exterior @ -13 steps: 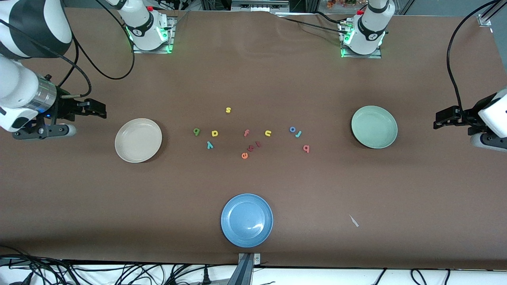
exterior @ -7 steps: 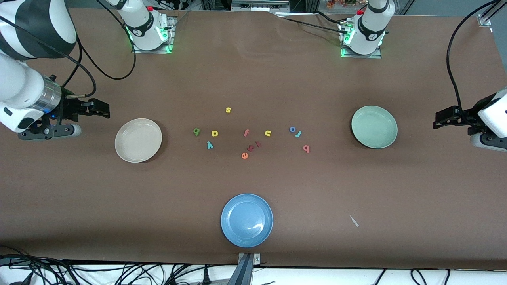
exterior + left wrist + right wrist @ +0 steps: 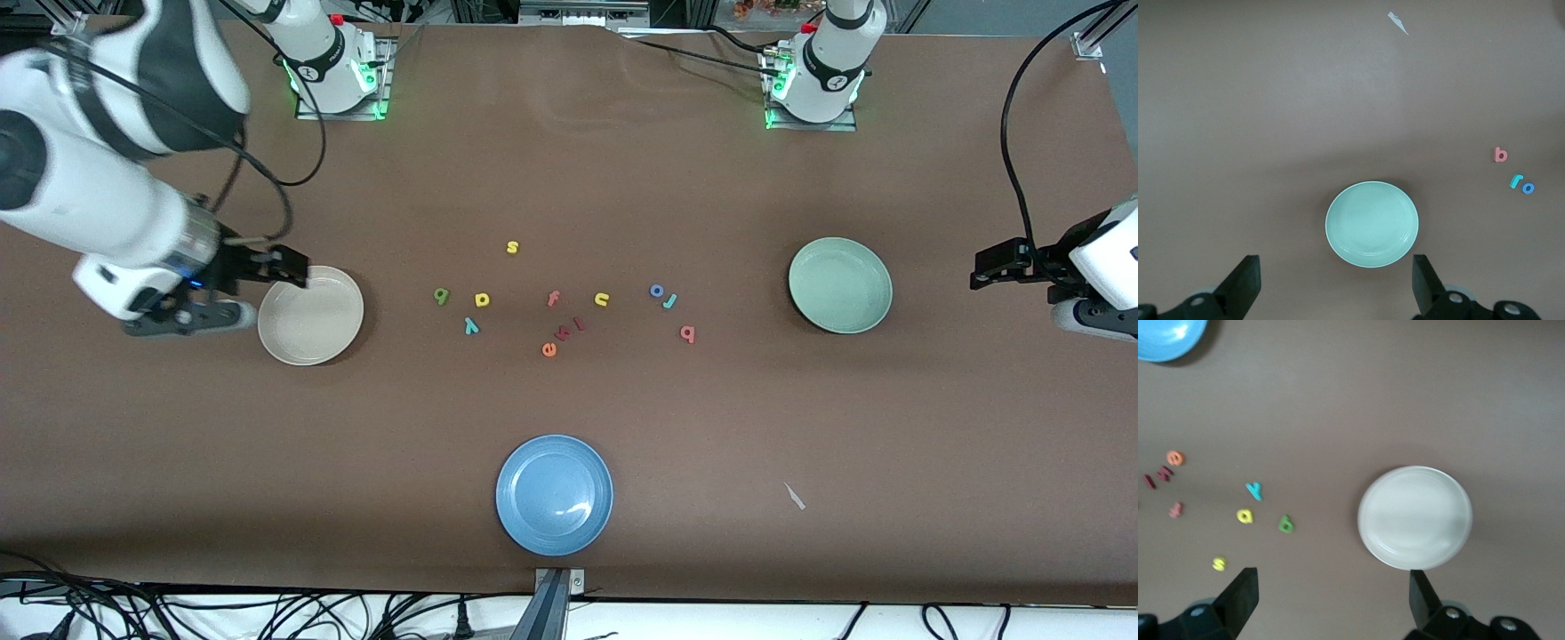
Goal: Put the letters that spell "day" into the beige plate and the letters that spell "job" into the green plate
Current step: 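Reach the right gripper and the left gripper toward the scattered letters, then grasp the green b with the right gripper while the left gripper grasps the pink b, then drop the green b on the cream plate while the left gripper lifts the pink b, then grasp the cyan y with the right gripper while the left gripper holds the pink b, then place the pink b on the green plate while the right gripper carries the y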
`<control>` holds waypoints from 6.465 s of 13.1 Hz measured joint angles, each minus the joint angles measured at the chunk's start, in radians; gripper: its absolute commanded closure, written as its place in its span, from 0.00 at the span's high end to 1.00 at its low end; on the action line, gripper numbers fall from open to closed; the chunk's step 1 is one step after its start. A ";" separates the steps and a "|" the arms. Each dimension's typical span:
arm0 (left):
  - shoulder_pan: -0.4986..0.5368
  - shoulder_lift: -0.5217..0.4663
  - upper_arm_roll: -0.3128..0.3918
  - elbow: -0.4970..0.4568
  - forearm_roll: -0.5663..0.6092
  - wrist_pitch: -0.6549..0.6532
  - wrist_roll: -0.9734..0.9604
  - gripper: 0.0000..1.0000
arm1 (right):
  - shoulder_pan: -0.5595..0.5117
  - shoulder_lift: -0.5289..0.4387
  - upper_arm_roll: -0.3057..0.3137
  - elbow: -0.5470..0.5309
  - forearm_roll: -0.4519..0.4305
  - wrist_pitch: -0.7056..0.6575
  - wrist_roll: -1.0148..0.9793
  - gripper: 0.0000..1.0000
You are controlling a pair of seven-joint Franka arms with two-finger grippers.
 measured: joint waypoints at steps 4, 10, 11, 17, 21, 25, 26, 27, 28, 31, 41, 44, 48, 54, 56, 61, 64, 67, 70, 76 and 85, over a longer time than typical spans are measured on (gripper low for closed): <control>-0.026 0.001 -0.012 -0.027 0.000 0.000 -0.067 1.00 | 0.088 0.145 0.000 0.050 0.000 0.103 0.102 1.00; -0.256 0.091 -0.030 -0.152 -0.016 0.197 -0.530 1.00 | 0.120 0.204 -0.003 -0.035 0.000 0.217 0.219 1.00; -0.283 0.130 -0.031 -0.160 -0.046 0.249 -0.588 1.00 | 0.120 0.193 -0.003 -0.105 0.000 0.277 0.242 1.00; -0.353 0.322 -0.034 -0.194 -0.078 0.478 -0.716 0.99 | 0.121 0.118 0.015 -0.536 0.001 0.683 0.430 1.00; -0.353 0.379 -0.049 -0.242 -0.127 0.599 -0.721 0.96 | 0.131 0.120 0.060 -0.626 0.001 0.797 0.554 0.99; -0.354 0.395 -0.051 -0.246 -0.139 0.608 -0.722 0.92 | 0.133 0.124 0.069 -0.660 0.001 0.861 0.568 0.94; -0.355 0.398 -0.051 -0.251 -0.139 0.608 -0.722 0.91 | 0.133 0.129 0.069 -0.678 0.000 0.888 0.568 0.92; -0.355 0.403 -0.053 -0.260 -0.139 0.608 -0.722 0.90 | 0.133 0.134 0.069 -0.693 0.000 0.908 0.568 0.87; -0.356 0.408 -0.057 -0.267 -0.139 0.609 -0.722 0.88 | 0.133 0.136 0.069 -0.701 0.000 0.917 0.568 0.83; -0.360 0.418 -0.065 -0.287 -0.139 0.609 -0.722 0.88 | 0.133 0.137 0.069 -0.702 0.000 0.918 0.568 0.57; -0.377 0.420 -0.093 -0.307 -0.139 0.611 -0.745 0.88 | 0.133 0.135 0.069 -0.707 0.000 0.919 0.559 0.06; -0.377 0.422 -0.092 -0.321 -0.139 0.612 -0.746 0.88 | 0.127 0.094 0.066 -0.689 -0.001 0.853 0.496 0.06; -0.376 0.429 -0.092 -0.356 -0.139 0.632 -0.757 0.88 | 0.004 -0.050 0.025 -0.631 0.000 0.603 0.181 0.08; -0.378 0.426 -0.111 -0.350 -0.139 0.705 -0.766 0.83 | -0.071 -0.046 -0.086 -0.641 0.000 0.584 -0.092 0.98; -0.382 0.428 -0.121 -0.352 -0.139 0.725 -0.778 0.69 | -0.067 -0.040 -0.079 -0.641 0.001 0.585 -0.069 0.98; -0.383 0.429 -0.121 -0.354 -0.139 0.726 -0.779 0.49 | 0.087 0.034 -0.037 -0.545 0.002 0.615 0.243 0.98; -0.383 0.429 -0.121 -0.355 -0.139 0.726 -0.779 0.29 | 0.199 0.146 -0.034 -0.424 0.002 0.636 0.364 0.98; -0.383 0.430 -0.121 -0.356 -0.139 0.726 -0.779 0.03 | 0.237 0.242 -0.034 -0.348 0.003 0.688 0.373 0.96; -0.383 0.429 -0.119 -0.356 -0.139 0.721 -0.779 0.00 | 0.264 0.310 -0.034 -0.338 0.003 0.783 0.395 0.93; -0.287 0.297 -0.095 -0.331 -0.127 0.377 -0.606 0.00 | 0.286 0.335 -0.036 -0.358 0.002 0.814 0.430 0.57; 0.065 0.207 -0.091 -0.434 0.133 0.167 -0.135 0.00 | 0.287 0.315 -0.038 -0.378 0.002 0.820 0.430 0.23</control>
